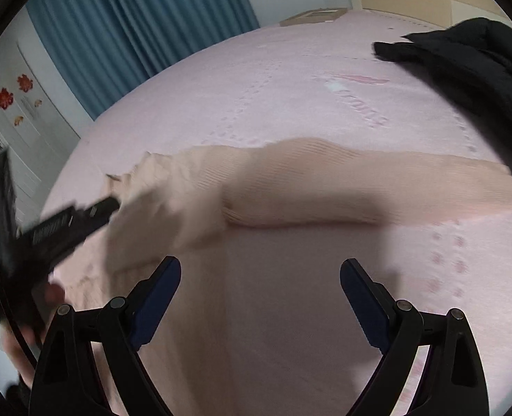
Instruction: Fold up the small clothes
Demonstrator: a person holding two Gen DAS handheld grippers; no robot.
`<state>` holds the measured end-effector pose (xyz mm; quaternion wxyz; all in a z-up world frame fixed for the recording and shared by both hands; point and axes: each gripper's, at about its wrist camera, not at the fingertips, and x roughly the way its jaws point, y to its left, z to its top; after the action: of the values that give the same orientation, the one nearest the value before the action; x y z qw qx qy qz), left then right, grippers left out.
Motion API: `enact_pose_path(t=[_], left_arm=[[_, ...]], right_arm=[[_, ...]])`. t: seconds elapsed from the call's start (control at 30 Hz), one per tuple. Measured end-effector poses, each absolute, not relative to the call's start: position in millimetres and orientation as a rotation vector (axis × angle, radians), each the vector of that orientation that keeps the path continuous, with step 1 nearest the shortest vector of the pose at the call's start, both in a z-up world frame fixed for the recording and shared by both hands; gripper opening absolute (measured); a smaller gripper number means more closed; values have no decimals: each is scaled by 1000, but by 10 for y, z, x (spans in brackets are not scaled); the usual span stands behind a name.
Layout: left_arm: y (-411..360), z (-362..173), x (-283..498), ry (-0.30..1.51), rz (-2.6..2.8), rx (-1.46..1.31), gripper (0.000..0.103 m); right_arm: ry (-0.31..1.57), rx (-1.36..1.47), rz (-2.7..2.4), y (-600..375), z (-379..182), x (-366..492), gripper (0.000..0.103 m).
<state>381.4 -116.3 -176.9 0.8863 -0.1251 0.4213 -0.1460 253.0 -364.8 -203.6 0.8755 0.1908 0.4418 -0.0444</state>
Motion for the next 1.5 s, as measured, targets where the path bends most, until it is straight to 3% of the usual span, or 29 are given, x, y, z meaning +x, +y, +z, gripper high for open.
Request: enact_pose_path(t=[0.07, 0.3, 0.43, 0.6, 0.67, 0.73, 0.87, 0.93, 1.17, 1.33, 1.5], left_arm=[[-714, -1749, 3679, 834, -202, -239, 62], [572, -1791, 3551, 796, 82, -178, 62], [946, -1897, 3605, 800, 106, -220, 63], [1179, -2179, 3637, 859, 36, -373, 63], [1229, -2240, 3545, 844, 20, -429, 63], [1242, -2303, 3514, 837, -5, -477, 63], [1187, -2408, 3601, 866, -1, -492, 53], [1164, -2408, 3605, 858, 12, -496, 53], [998, -2175, 3445, 749, -11, -374, 56], [818, -2186, 3470, 773, -81, -355, 56], [538, -2379, 3612, 869, 2, -163, 56]], right_arm=[[921, 382, -77, -3499, -2009, 2709, 88], [965, 307, -88, -3067, -2143, 3329, 64], [1012, 234, -188, -3140, -2458, 3458, 61], [1042, 189, -148, -3171, -2612, 3461, 43], [1031, 152, -112, -3133, -2598, 3479, 13], [996, 154, -91, -3149, -2561, 3455, 4], [894, 223, -45, -3221, -2411, 3405, 4], [846, 241, -34, -3223, -2336, 3393, 4], [973, 188, -120, -3171, -2627, 3598, 5], [967, 208, -135, -3228, -2524, 3506, 31], [938, 251, -149, -3474, -2331, 3301, 34]])
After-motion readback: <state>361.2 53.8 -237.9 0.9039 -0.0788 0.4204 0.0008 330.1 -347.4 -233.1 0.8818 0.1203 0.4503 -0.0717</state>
